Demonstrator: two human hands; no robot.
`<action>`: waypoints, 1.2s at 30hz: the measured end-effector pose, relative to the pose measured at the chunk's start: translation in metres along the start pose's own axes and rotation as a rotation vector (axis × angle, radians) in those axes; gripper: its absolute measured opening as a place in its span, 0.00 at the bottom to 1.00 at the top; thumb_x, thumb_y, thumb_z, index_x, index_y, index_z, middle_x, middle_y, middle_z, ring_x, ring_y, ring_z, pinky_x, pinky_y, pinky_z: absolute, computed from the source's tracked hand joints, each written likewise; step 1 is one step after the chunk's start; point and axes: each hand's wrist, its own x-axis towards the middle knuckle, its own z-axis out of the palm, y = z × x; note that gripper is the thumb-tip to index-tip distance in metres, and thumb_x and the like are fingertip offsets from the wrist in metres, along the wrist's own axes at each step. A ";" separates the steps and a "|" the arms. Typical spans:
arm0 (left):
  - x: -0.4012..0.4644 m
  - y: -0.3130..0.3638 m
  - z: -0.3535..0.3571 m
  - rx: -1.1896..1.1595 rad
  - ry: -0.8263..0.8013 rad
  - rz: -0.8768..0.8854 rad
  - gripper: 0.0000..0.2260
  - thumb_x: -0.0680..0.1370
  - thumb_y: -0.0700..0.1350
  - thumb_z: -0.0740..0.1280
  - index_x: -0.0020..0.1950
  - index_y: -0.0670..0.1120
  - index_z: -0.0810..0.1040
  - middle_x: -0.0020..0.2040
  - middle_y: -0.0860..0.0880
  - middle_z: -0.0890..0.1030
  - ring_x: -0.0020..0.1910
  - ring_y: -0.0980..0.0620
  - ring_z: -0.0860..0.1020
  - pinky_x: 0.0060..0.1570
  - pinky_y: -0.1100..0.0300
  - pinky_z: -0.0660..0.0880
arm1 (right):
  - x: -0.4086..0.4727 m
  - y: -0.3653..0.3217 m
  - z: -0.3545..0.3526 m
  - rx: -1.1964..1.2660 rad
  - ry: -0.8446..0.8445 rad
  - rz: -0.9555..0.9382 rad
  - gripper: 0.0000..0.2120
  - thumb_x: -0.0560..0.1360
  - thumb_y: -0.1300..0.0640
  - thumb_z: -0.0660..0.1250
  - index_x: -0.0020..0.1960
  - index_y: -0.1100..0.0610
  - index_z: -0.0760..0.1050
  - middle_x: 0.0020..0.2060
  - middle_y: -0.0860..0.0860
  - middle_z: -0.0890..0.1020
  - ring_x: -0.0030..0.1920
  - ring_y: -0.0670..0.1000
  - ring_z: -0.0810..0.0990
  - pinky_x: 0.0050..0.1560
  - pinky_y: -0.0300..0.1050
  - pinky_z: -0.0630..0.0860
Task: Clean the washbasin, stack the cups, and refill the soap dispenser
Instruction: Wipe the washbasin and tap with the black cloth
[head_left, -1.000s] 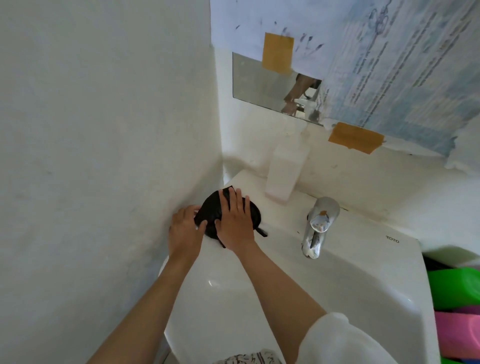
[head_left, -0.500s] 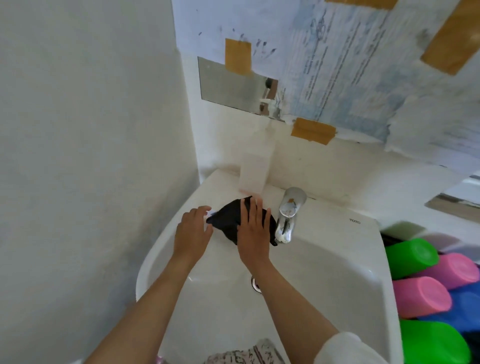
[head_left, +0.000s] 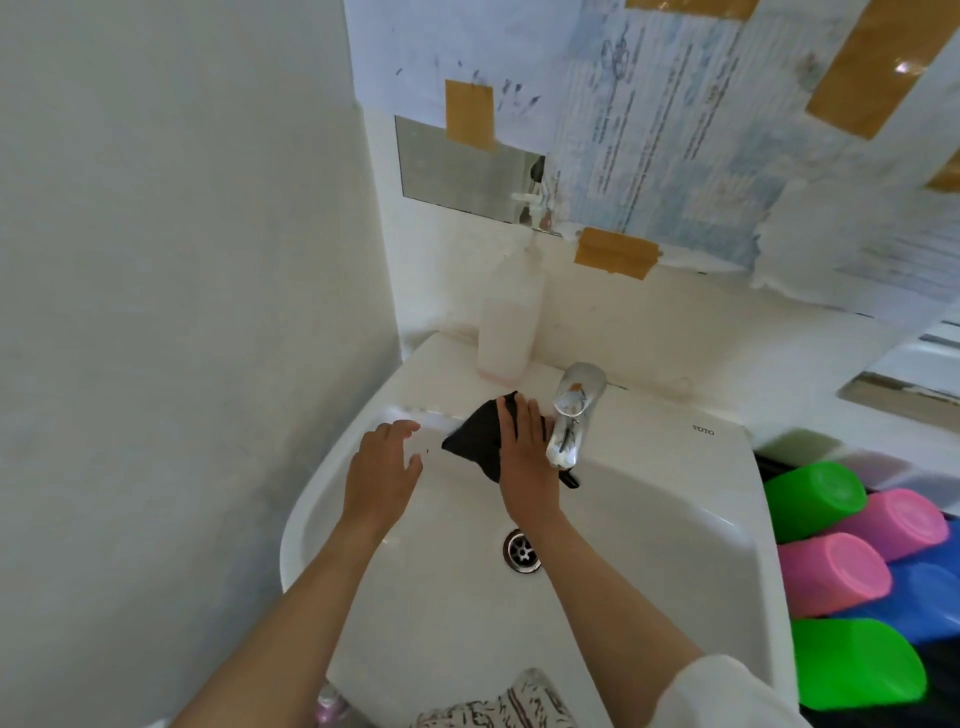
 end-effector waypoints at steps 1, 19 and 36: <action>-0.002 -0.004 -0.001 -0.004 0.007 -0.007 0.15 0.77 0.41 0.62 0.65 0.45 0.71 0.61 0.46 0.75 0.61 0.48 0.70 0.58 0.55 0.70 | 0.005 -0.002 0.000 0.005 -0.012 -0.049 0.46 0.53 0.64 0.81 0.69 0.59 0.67 0.65 0.58 0.74 0.65 0.59 0.73 0.61 0.53 0.72; -0.009 -0.064 -0.031 0.129 0.251 -0.001 0.14 0.68 0.32 0.71 0.53 0.38 0.79 0.49 0.39 0.80 0.49 0.39 0.79 0.46 0.47 0.79 | 0.060 -0.113 0.006 0.301 -0.223 -0.384 0.26 0.81 0.47 0.46 0.76 0.55 0.49 0.76 0.53 0.49 0.76 0.55 0.43 0.73 0.53 0.37; -0.029 -0.057 -0.029 0.280 0.233 0.062 0.10 0.70 0.38 0.68 0.52 0.42 0.77 0.48 0.45 0.80 0.46 0.44 0.79 0.43 0.51 0.75 | -0.030 -0.125 0.032 0.574 -0.410 -0.117 0.32 0.75 0.36 0.38 0.74 0.46 0.34 0.76 0.47 0.38 0.76 0.52 0.39 0.69 0.69 0.49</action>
